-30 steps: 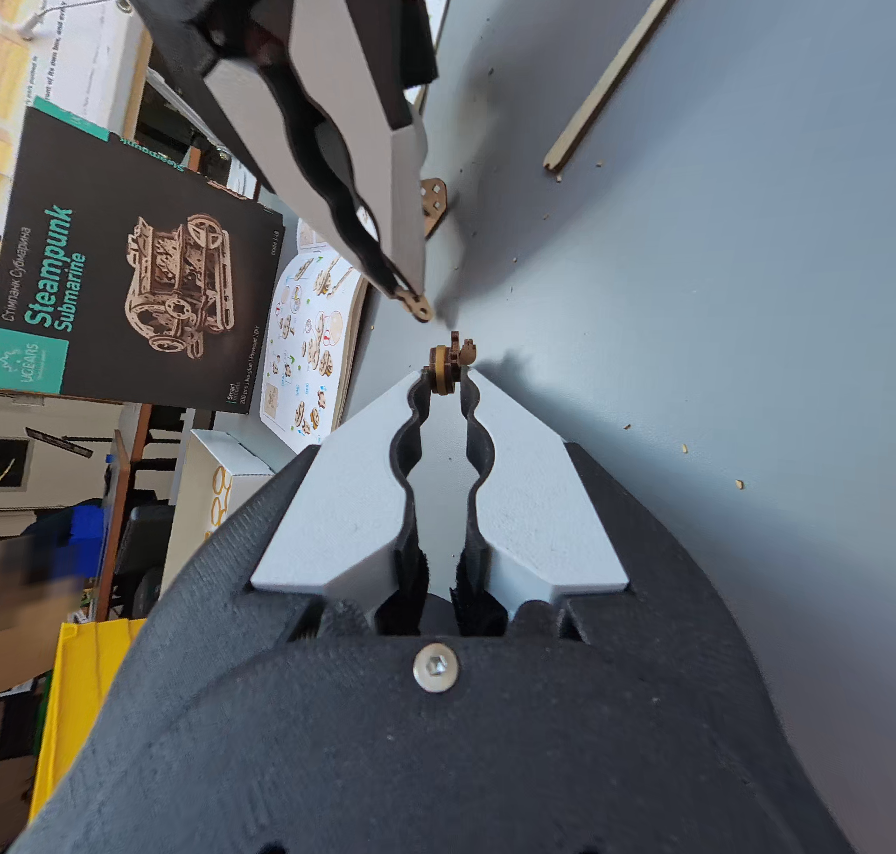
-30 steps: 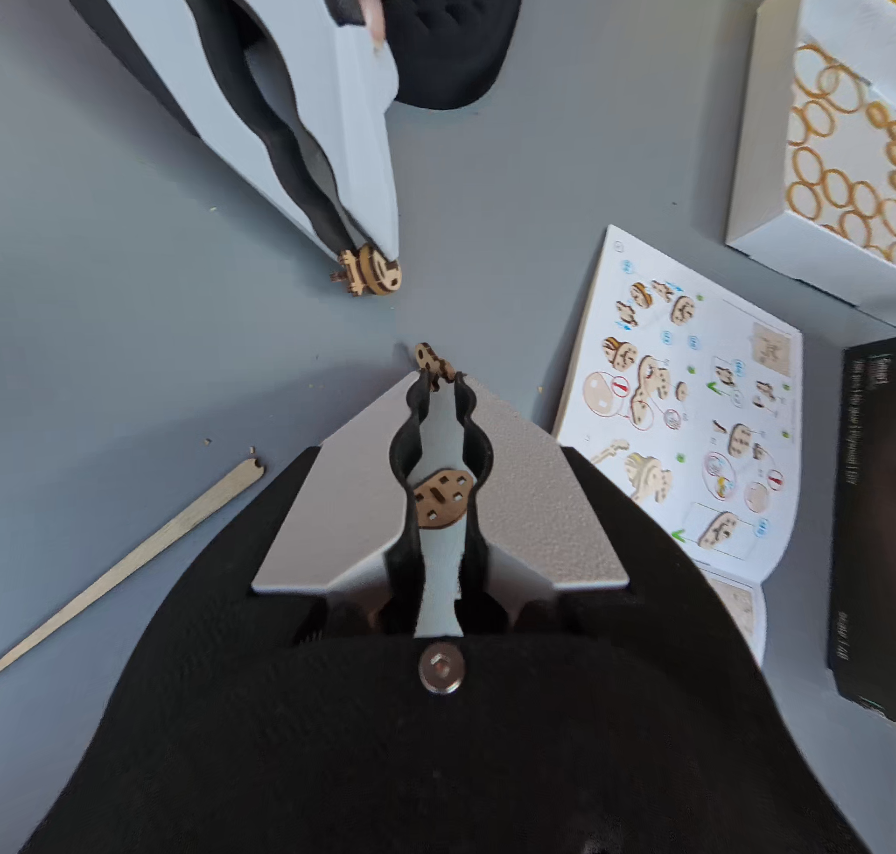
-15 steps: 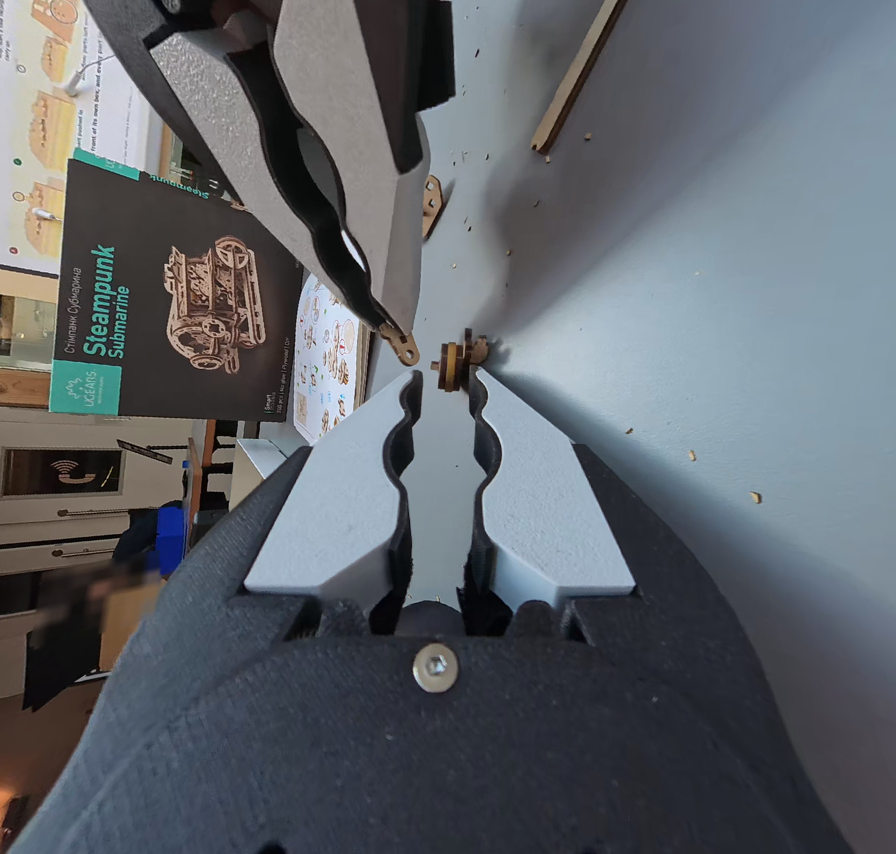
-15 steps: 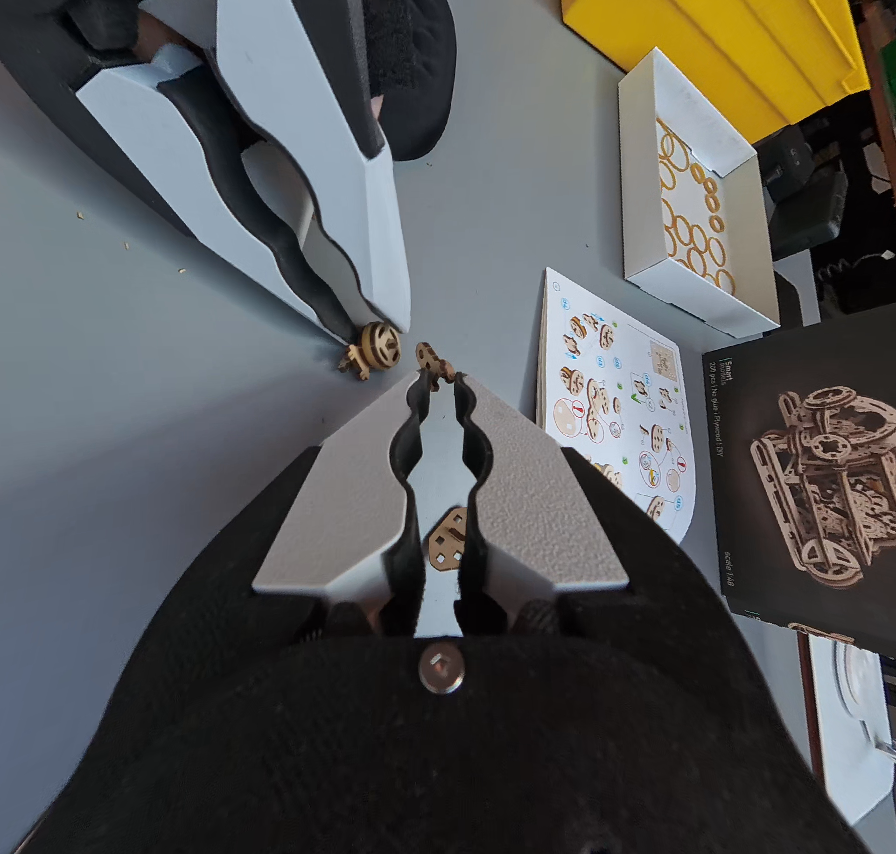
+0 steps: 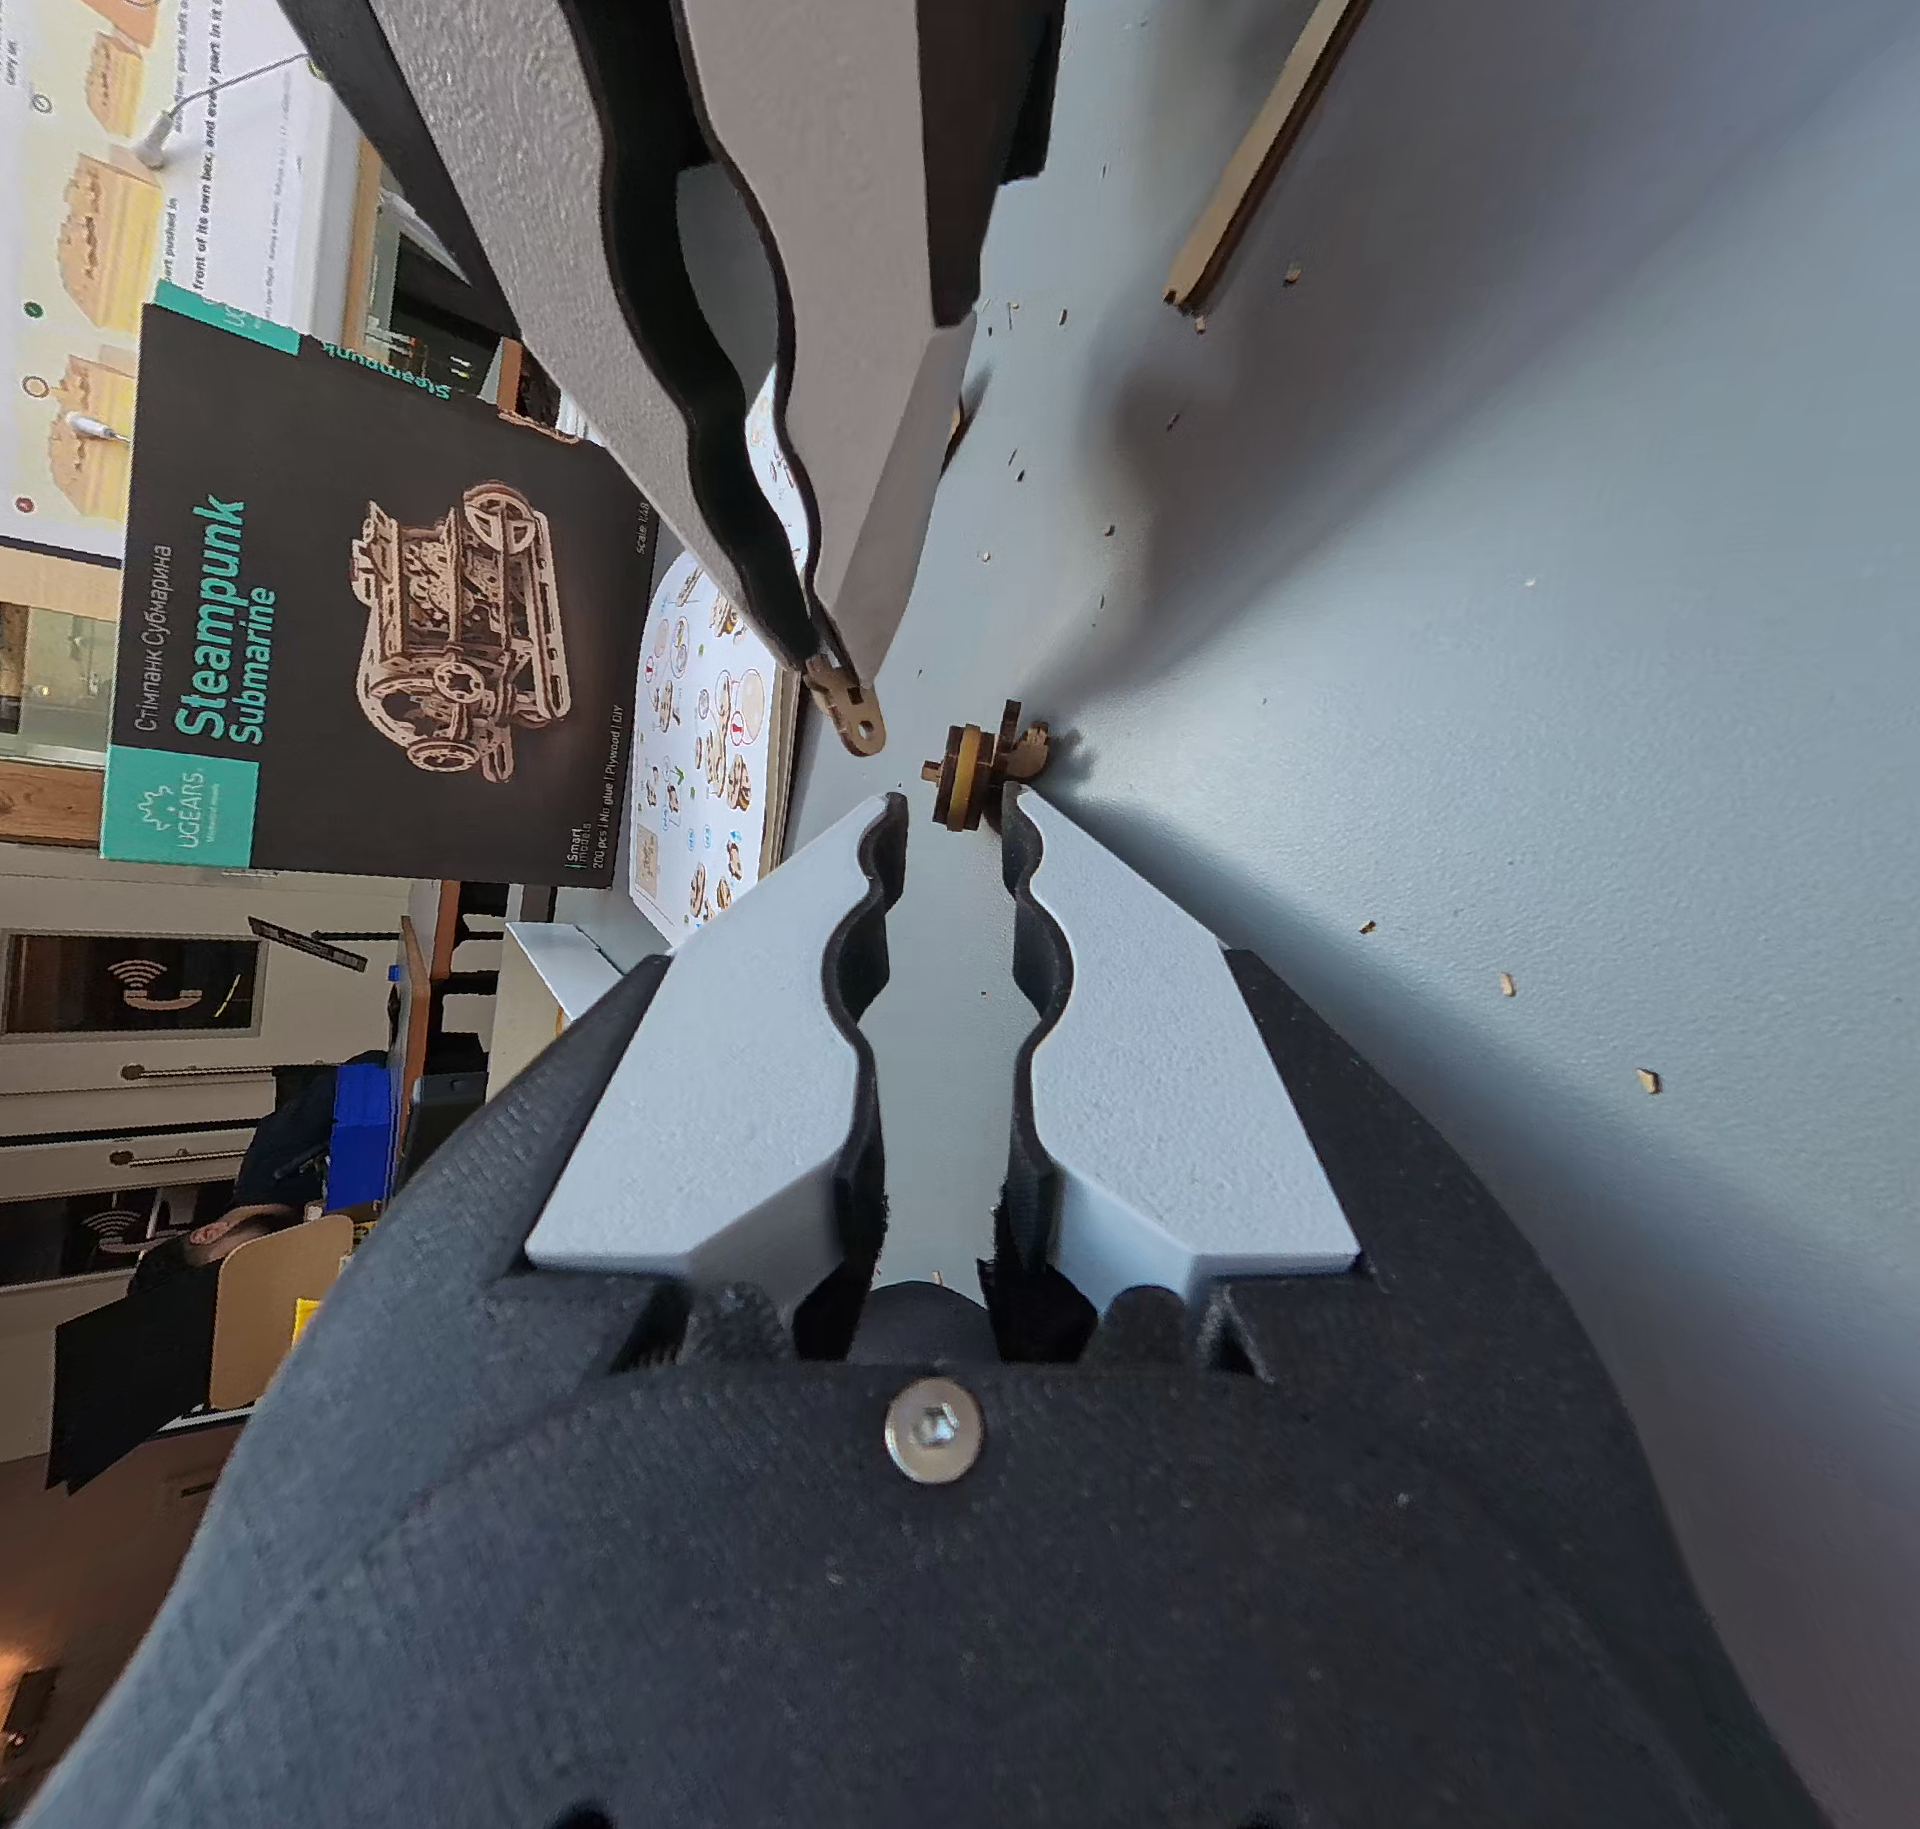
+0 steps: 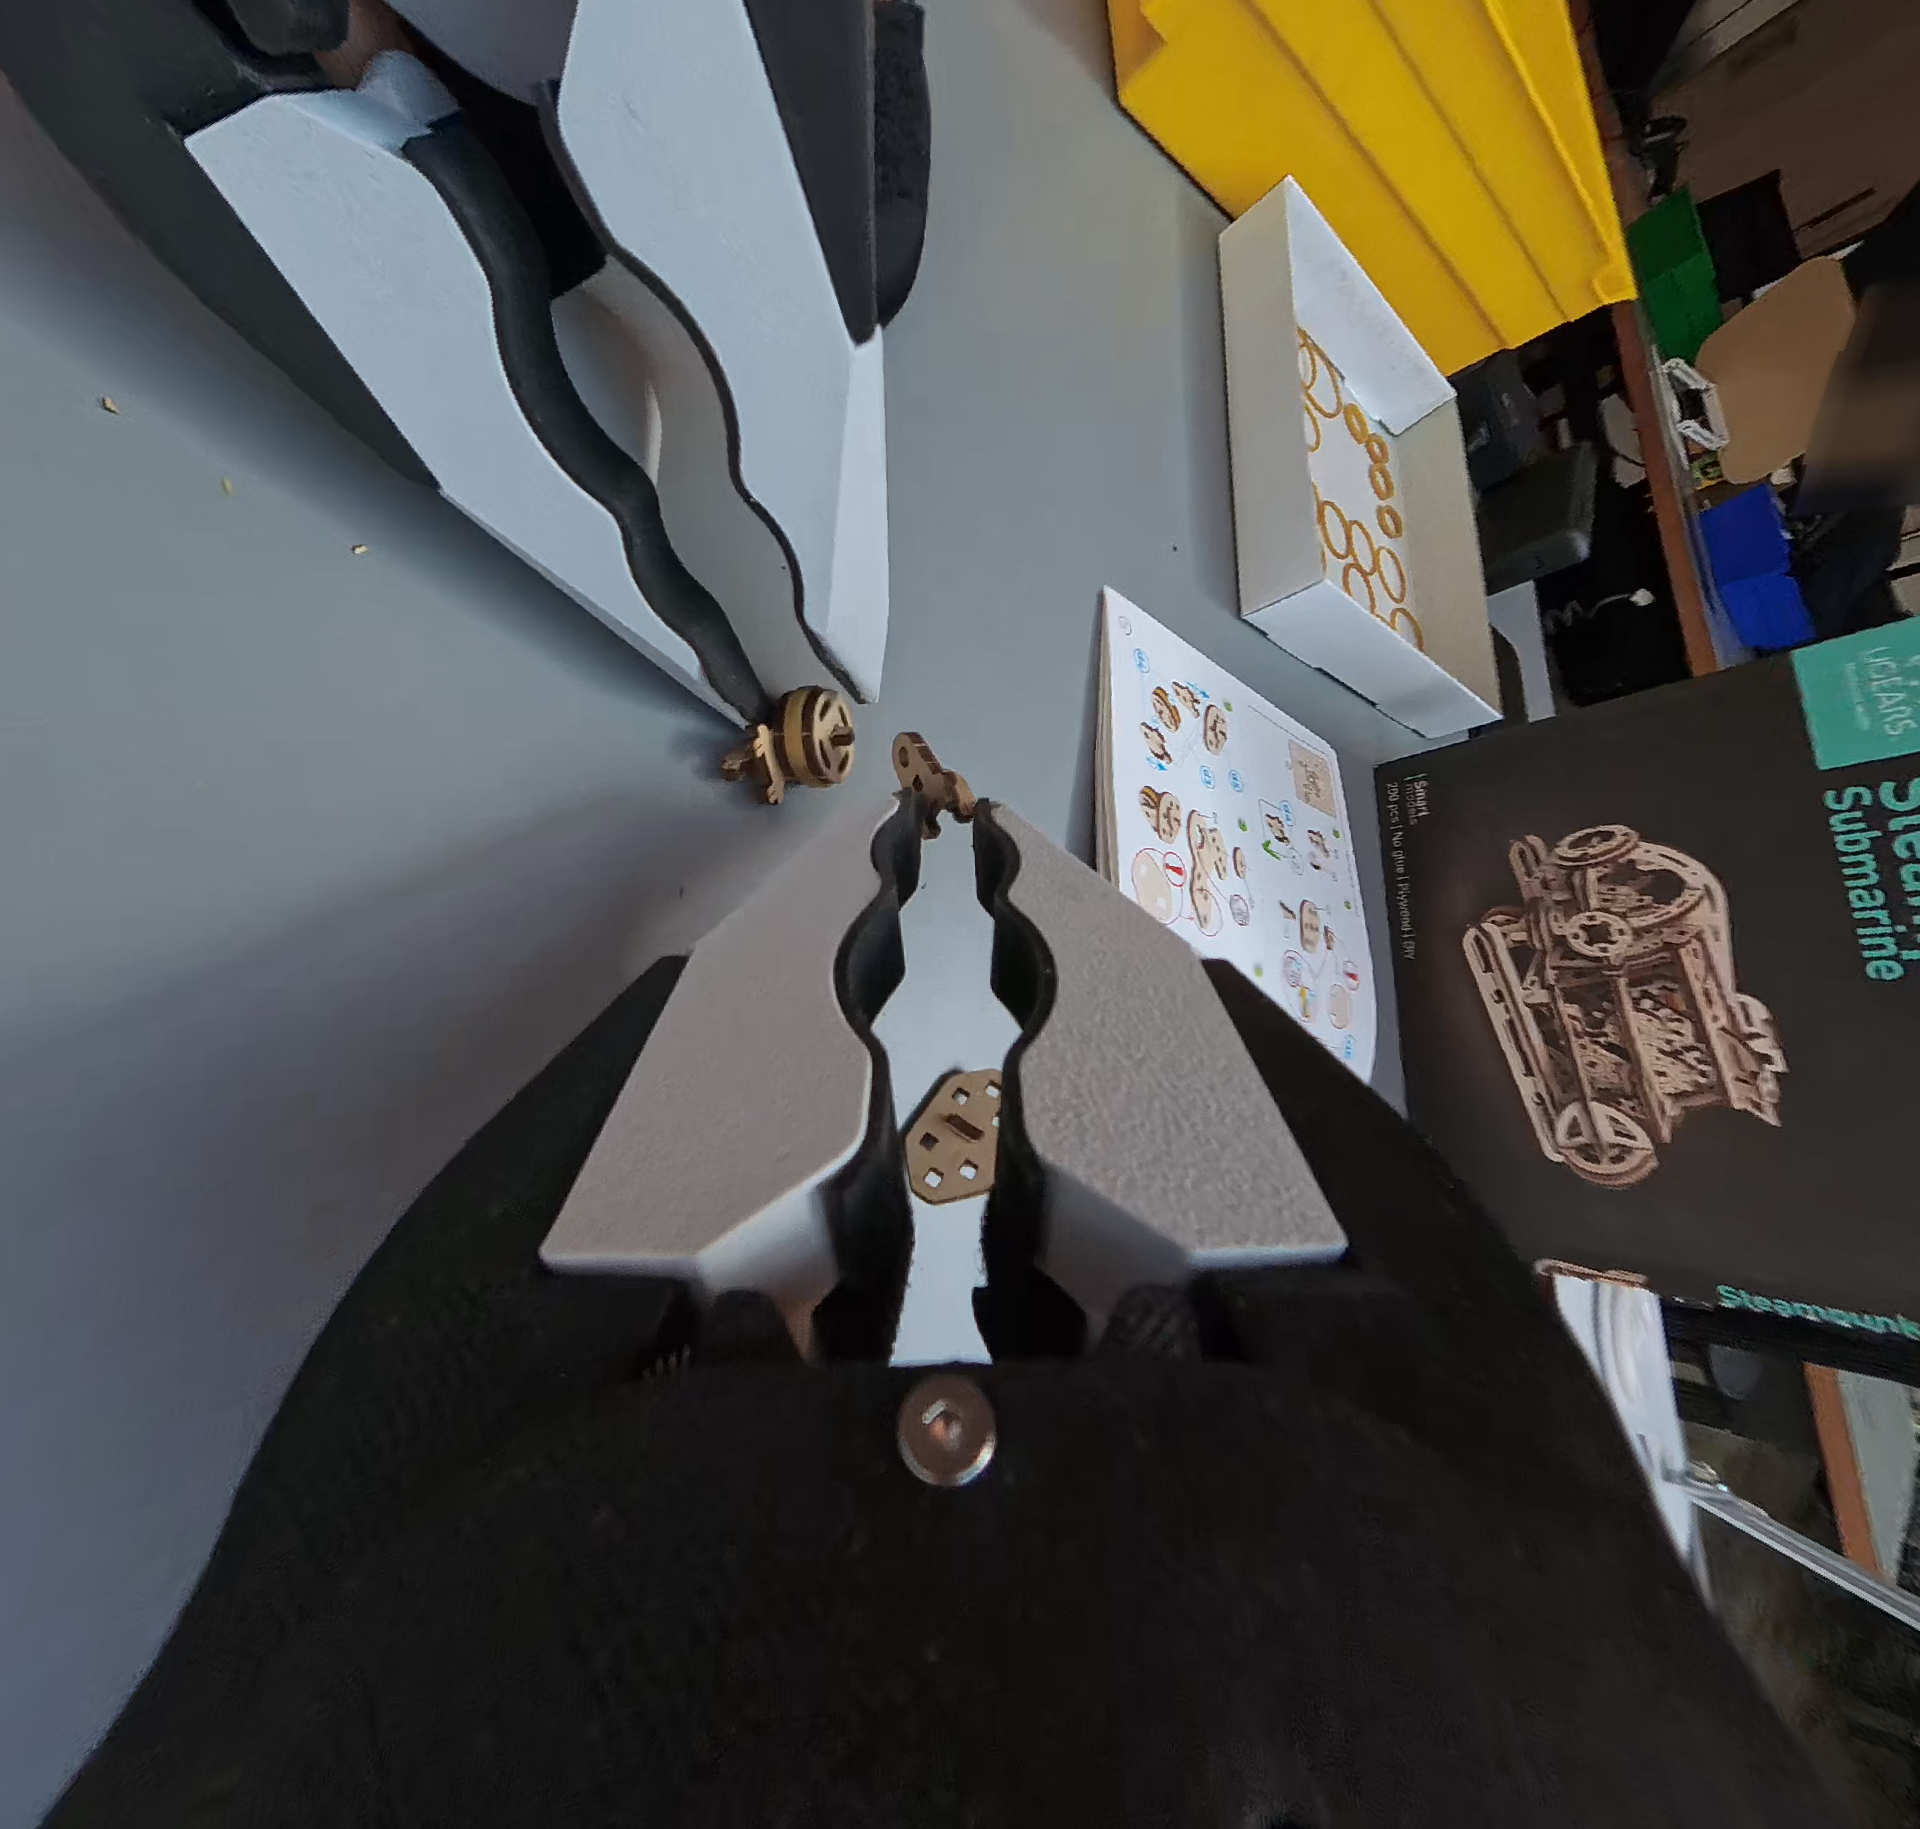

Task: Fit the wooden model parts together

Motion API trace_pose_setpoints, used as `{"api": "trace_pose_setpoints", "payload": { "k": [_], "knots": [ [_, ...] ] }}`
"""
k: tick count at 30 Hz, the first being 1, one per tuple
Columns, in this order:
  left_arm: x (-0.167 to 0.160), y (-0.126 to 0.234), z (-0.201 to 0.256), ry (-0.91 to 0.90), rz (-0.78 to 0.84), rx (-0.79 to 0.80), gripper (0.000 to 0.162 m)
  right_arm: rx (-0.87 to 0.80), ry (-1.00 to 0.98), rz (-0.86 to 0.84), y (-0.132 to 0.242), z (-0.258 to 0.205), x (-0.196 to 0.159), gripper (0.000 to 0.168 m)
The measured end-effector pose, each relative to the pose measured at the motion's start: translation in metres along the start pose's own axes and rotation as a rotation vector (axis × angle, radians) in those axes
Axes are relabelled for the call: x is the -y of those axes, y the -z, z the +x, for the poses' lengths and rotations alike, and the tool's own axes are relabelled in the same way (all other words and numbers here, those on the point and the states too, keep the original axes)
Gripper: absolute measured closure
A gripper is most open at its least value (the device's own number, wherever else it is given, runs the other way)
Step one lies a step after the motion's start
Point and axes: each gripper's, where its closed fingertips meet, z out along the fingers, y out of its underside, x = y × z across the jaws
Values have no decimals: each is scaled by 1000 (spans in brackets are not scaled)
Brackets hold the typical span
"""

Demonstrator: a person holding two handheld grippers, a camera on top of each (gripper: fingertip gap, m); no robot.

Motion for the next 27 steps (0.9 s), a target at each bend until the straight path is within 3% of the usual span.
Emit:
{"api": "trace_pose_setpoints", "payload": {
  "k": [5,11,27],
  "knots": [
    [6,7,-4,110,64,-40,135,-142,110,26,5,1,10,160],
    [18,24,-16,260,210,-73,141,-237,221,28,9,-2,16,160],
    [-1,15,-7,307,103,-171,144,-323,425,-43,-1,-11,15,159]
  ]
}}
